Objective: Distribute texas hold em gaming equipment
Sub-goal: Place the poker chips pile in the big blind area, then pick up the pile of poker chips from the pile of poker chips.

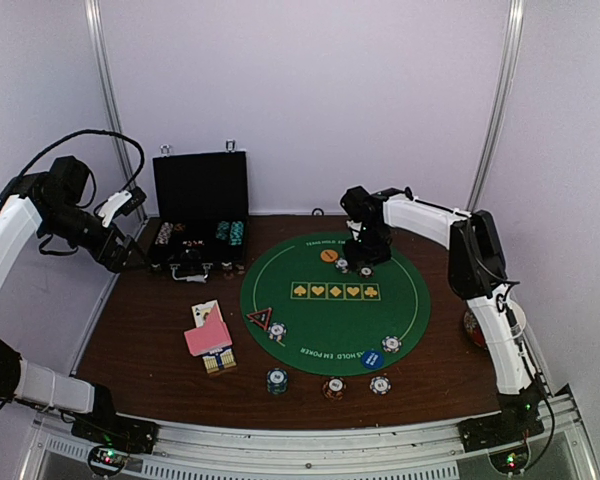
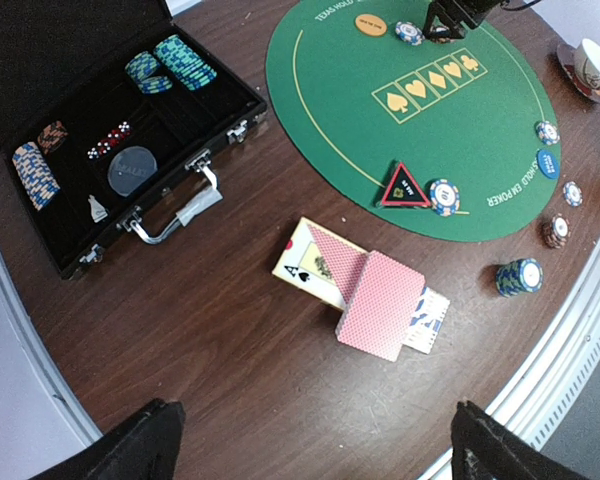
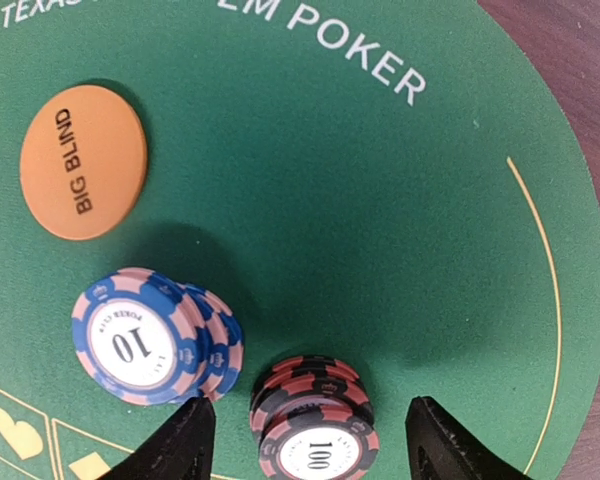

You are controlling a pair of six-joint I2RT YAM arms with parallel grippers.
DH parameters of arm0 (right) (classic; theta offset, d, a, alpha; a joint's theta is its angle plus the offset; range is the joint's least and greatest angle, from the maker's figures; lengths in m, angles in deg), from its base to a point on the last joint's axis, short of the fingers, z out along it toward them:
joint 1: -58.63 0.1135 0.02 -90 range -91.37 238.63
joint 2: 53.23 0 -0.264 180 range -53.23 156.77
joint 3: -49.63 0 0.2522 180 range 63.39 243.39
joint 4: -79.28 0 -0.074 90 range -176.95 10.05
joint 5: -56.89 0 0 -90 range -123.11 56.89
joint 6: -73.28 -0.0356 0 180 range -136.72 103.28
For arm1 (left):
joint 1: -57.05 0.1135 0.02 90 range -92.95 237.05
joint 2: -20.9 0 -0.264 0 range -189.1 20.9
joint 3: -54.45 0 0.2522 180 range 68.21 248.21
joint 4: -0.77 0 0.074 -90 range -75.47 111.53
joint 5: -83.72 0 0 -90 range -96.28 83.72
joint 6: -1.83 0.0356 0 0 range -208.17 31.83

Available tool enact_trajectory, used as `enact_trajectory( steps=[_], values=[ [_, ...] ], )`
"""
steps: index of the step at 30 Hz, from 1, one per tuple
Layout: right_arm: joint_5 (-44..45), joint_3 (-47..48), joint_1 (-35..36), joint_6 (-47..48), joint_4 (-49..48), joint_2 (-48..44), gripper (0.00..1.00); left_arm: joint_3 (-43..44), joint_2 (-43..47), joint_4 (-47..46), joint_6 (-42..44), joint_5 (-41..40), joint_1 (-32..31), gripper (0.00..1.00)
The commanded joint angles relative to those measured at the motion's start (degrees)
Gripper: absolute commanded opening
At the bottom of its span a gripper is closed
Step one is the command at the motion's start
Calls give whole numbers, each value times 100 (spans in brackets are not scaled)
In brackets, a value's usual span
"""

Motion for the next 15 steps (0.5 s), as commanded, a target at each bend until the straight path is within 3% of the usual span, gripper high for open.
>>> enact_trajectory(
  steps=[1,10,15],
  values=[
    [3,-212,42,13,-48,-781,69,171,43,47,72,52,35,98],
    [3,-2224,1040,9,-334,-2545,69,177,11,60,74,73,30,98],
    [-224,-3415,2155,-29,-228,-3357,77,179,14,61,110,73,31,98]
  ],
)
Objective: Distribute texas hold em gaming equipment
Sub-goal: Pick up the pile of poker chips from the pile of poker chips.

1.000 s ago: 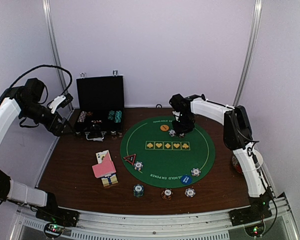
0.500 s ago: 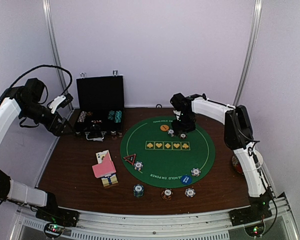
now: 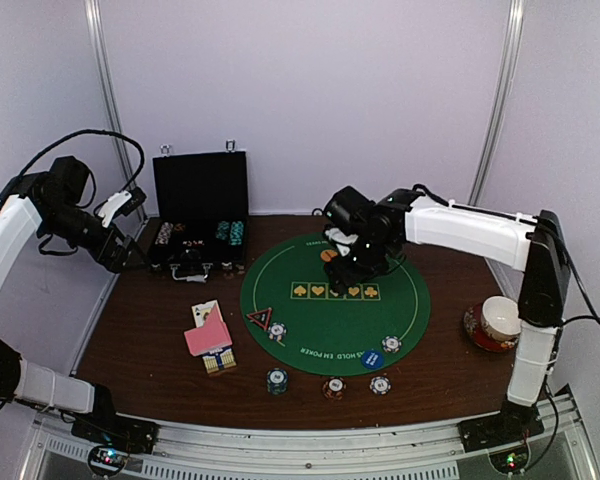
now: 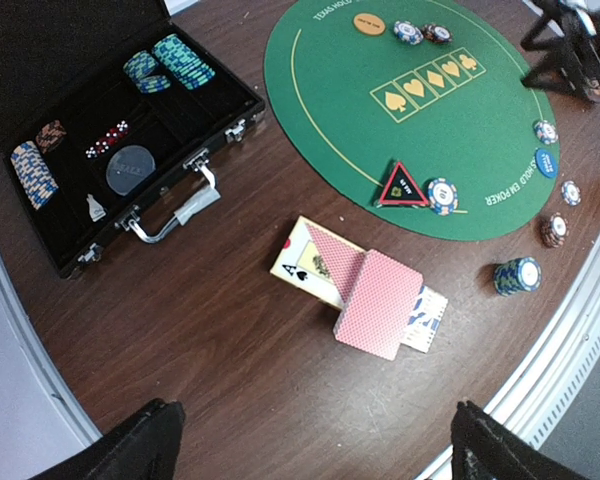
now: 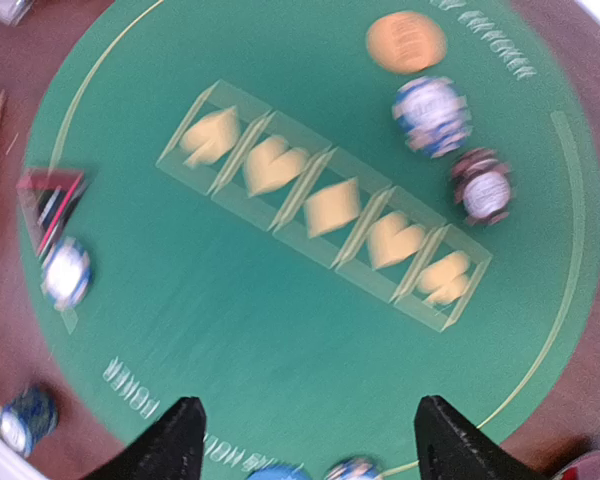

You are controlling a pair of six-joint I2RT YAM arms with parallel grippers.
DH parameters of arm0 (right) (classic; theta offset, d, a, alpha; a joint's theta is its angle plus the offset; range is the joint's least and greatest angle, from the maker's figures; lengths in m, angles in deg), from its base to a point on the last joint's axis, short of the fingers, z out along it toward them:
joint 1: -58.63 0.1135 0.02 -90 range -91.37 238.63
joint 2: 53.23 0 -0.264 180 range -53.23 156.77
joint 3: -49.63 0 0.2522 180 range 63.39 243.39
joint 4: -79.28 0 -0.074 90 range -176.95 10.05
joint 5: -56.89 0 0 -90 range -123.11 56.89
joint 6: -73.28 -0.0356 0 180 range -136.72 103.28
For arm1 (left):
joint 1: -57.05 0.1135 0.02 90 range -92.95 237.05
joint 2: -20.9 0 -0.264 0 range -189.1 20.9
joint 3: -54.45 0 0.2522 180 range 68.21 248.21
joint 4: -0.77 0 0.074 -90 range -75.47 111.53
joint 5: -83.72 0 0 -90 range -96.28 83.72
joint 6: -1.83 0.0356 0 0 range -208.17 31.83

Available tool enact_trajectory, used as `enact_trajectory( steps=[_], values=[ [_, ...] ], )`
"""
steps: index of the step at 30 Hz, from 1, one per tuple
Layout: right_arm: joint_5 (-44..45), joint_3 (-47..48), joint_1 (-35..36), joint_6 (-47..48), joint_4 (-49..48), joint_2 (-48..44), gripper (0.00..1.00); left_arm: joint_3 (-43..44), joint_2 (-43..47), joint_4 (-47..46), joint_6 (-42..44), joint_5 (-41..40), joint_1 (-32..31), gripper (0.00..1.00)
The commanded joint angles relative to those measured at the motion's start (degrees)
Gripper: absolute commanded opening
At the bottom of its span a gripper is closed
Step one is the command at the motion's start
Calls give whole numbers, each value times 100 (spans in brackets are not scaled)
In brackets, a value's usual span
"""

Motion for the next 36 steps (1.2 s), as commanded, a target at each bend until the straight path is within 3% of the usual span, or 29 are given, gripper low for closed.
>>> enact_trajectory(
  steps=[1,6,10,36],
  values=[
    [-342,-906,911,-74,179,-505,80,171,13,30,112,60,26,98],
    [-707,-1467,1918,-144,294,-786,84,163,-18,32,131,53,36,98],
    [-921,-1732,2309,-212,206,-729,84,154,5,25,131,42,36,98],
    [-1295,-1962,2478,17,-68,-34,61,197,-9,60,114,33,36,98]
  ],
)
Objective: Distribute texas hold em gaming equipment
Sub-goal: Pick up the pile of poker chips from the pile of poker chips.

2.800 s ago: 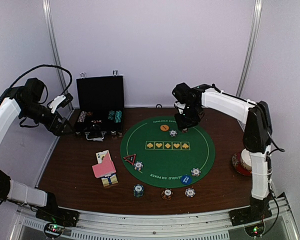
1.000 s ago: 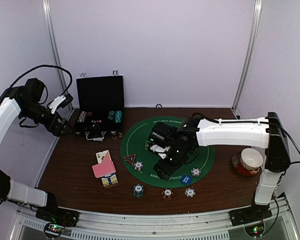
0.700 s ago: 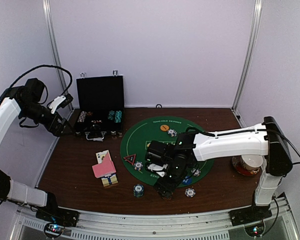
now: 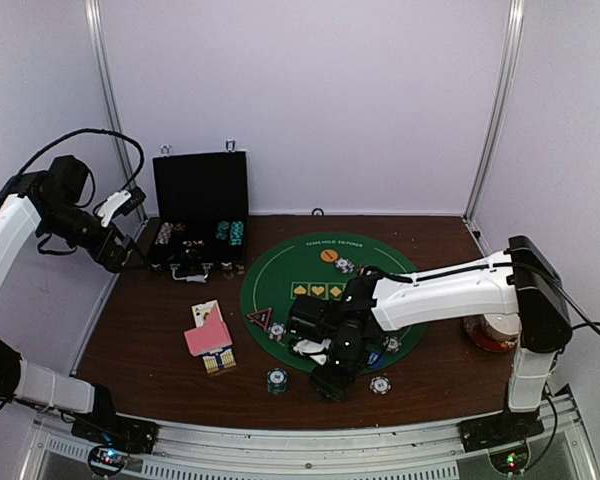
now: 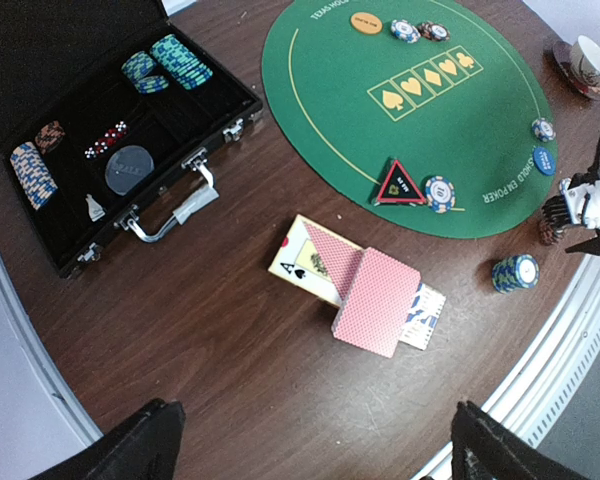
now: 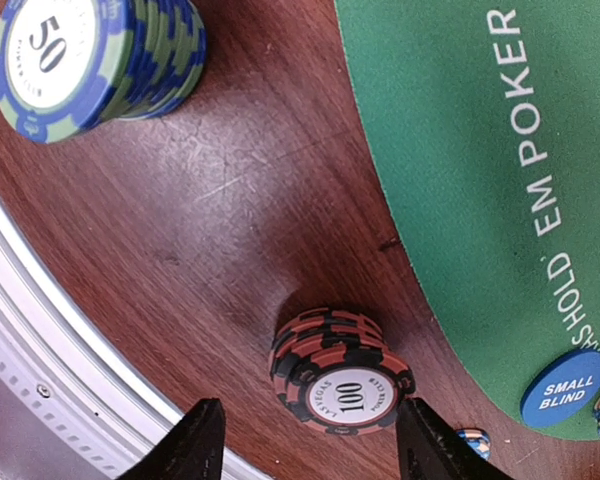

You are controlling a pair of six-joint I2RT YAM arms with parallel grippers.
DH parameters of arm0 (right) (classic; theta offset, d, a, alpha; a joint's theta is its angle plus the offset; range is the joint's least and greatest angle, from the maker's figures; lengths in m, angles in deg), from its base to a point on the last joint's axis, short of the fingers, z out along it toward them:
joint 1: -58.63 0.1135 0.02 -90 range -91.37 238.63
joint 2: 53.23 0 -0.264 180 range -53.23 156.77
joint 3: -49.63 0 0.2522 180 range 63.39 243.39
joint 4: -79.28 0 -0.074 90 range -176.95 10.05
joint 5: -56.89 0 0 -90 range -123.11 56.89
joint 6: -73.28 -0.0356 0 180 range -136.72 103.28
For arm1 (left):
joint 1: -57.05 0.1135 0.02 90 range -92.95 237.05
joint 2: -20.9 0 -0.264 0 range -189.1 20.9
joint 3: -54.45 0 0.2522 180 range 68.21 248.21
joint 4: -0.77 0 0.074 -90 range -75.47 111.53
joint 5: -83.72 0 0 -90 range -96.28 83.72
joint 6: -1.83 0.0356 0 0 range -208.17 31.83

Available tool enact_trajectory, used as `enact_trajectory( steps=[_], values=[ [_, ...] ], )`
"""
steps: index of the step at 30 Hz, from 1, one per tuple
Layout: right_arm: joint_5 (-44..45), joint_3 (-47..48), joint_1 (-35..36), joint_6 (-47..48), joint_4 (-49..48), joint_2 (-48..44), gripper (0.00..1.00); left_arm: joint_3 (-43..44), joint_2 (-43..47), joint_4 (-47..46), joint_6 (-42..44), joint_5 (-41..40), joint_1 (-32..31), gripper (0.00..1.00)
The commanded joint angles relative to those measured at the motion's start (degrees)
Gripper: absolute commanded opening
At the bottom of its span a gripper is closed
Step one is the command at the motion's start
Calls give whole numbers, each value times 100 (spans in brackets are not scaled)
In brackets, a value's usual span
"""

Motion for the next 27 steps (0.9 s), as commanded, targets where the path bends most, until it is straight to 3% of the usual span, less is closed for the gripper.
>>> enact_trajectory(
  steps=[1,13,27],
  values=[
    [6,-23,30,51,-55,130,60,126,-2,-29,69,29,36,98],
    [29,35,30,92,-50,214,54,118,-8,-41,67,31,36,98],
    [360,460,61,205,419,-35,56,108,-6,-37,80,49,36,97]
  ],
)
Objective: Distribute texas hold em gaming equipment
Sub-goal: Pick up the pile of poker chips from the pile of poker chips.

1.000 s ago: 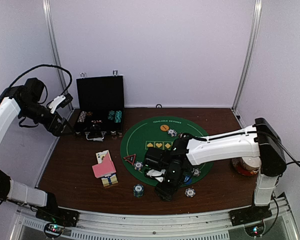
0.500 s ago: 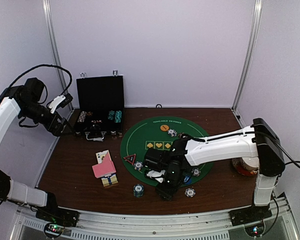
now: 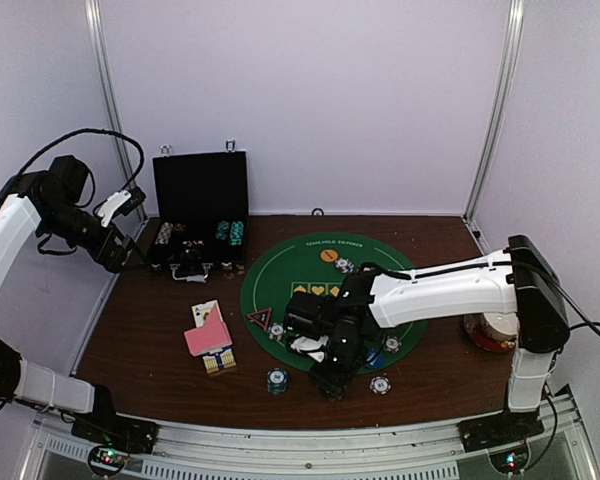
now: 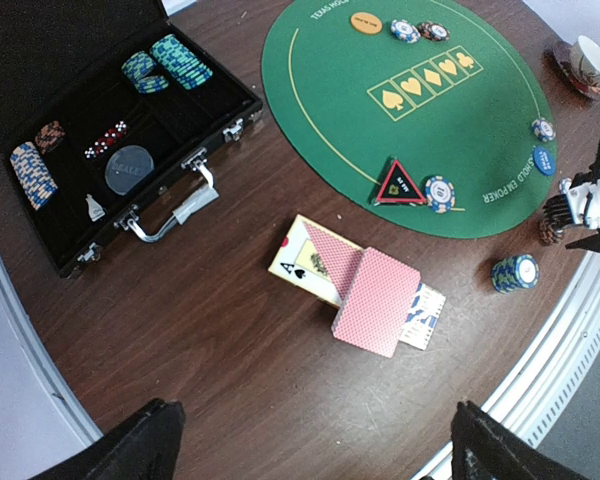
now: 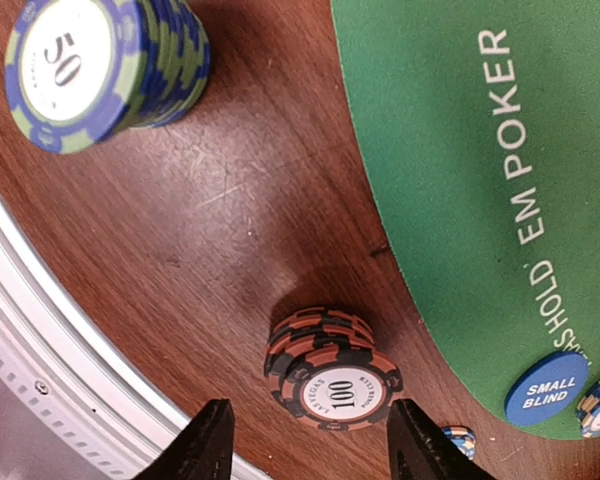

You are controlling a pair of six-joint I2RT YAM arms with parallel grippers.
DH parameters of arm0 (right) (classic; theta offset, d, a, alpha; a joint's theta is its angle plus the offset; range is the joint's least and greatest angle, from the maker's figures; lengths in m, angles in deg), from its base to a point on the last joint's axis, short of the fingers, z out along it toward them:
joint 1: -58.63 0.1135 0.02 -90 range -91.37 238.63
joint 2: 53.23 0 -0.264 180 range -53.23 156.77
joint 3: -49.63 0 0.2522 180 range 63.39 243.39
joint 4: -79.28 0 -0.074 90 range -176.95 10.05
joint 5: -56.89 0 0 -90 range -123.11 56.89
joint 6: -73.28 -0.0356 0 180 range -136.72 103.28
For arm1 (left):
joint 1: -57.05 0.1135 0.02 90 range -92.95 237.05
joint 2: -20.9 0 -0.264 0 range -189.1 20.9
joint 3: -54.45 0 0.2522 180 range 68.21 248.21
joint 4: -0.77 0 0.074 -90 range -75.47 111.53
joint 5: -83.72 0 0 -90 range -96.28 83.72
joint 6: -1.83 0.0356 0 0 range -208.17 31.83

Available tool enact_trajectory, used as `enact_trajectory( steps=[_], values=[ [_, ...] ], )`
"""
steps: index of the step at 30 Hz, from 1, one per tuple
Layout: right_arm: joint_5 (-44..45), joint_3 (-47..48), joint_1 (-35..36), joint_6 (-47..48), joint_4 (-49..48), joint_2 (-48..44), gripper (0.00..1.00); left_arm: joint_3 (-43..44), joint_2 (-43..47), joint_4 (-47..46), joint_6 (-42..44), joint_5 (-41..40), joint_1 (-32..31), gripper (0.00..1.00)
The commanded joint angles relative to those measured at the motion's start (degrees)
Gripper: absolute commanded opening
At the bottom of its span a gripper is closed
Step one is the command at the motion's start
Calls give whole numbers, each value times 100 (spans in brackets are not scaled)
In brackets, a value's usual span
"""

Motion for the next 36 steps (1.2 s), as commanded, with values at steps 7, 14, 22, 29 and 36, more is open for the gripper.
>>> enact_trajectory(
  steps=[7,14,22,29,36],
  values=[
    [273,173,61,135,232,49,67,55,41,-41,89,37,32,98],
    [142,50,55,168,32,250,67,54,51,-37,107,10,34,98],
    [82,-10,37,168,-89,288,58,55,31,-39,107,36,27,98],
    [103,7,37,157,-52,194,49,55,31,-33,98,45,32,98],
    [161,180,38,191,184,69,40,29,63,-33,89,46,36,98]
  ],
)
